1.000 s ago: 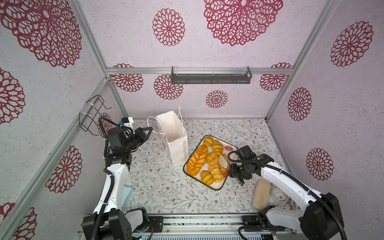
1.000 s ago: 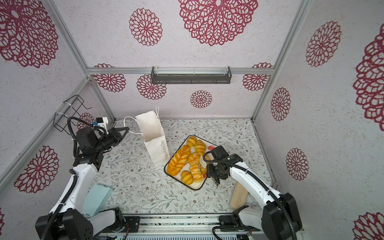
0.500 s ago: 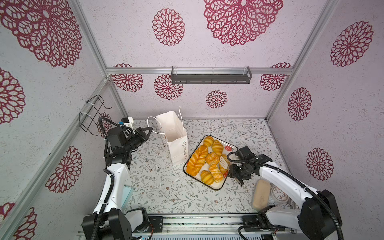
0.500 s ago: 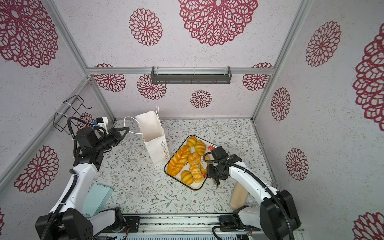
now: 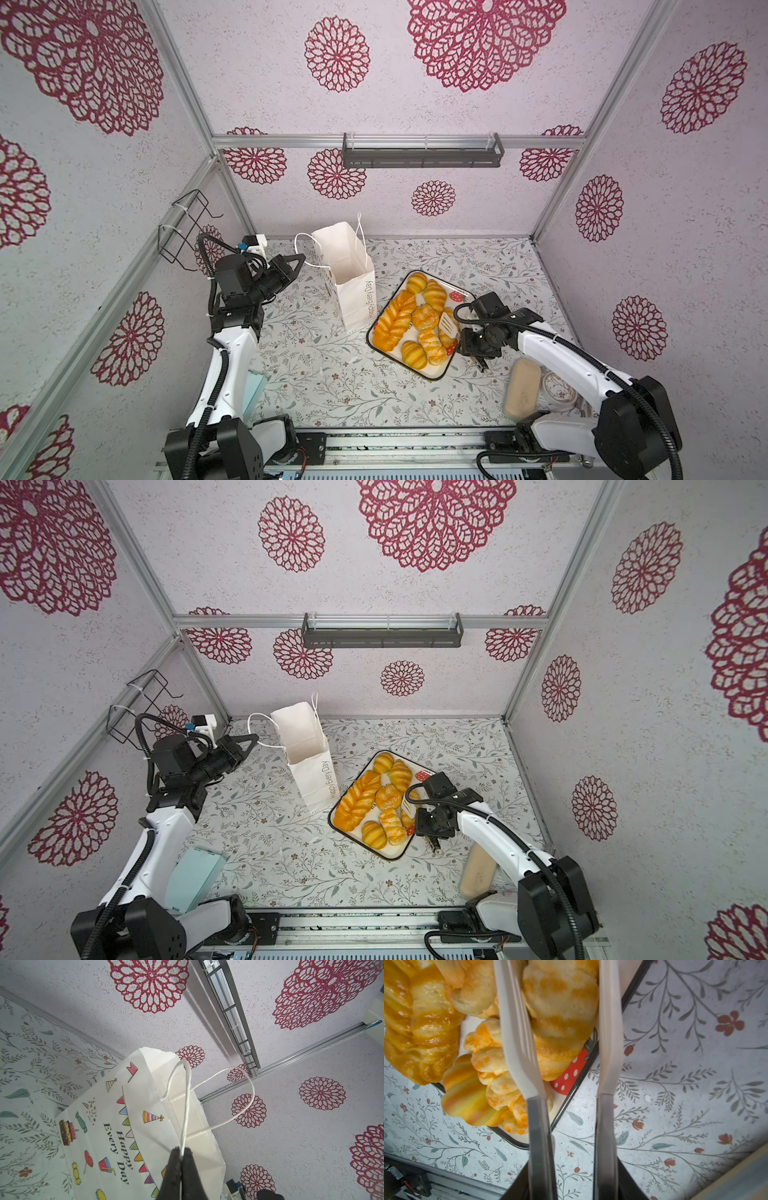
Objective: Place the fake bread into the paper bag
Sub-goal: 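Lower the tongs onto a croissant and squeeze them with the right gripper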
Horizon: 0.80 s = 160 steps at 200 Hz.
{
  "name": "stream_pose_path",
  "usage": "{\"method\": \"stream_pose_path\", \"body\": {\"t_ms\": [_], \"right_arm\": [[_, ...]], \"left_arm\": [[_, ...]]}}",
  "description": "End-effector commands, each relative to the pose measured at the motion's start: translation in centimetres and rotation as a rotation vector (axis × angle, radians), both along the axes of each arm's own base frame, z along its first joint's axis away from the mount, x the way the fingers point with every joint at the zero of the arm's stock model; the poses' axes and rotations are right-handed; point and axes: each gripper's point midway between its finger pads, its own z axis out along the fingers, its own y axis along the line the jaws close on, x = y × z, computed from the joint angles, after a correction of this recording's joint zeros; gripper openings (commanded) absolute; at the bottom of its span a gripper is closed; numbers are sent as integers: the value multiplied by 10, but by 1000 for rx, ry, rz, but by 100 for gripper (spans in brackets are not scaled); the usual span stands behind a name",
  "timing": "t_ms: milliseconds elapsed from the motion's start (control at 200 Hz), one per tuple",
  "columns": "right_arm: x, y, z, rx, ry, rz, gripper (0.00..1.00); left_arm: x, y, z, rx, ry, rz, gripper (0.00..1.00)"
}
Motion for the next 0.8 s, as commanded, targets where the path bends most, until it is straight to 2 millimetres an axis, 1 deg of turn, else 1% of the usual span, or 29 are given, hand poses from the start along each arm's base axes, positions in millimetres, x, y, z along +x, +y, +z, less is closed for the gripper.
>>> {"method": "stream_pose_path", "body": {"t_ms": [0,125,340,440,555,795], "right_arm": [[7,-4,12,2,-48,-3,40],[15,-10,24,1,-89,-28,37],[31,-14,47,40,-170,-67,35],[37,-16,54,45,-192,-76,35],[45,-12,65,67,-224,-76,34],[67,-2,101,122,-335,-67,31]], "left_arm": [[2,1,6,0,-19,-4,0],[2,1,6,0,-20,-4,0],[2,1,6,6,-20,-1,0],[2,3,6,11,-19,8,0],[3,3,6,14,-12,10,0],[2,3,11,28,-20,9,0]]}}
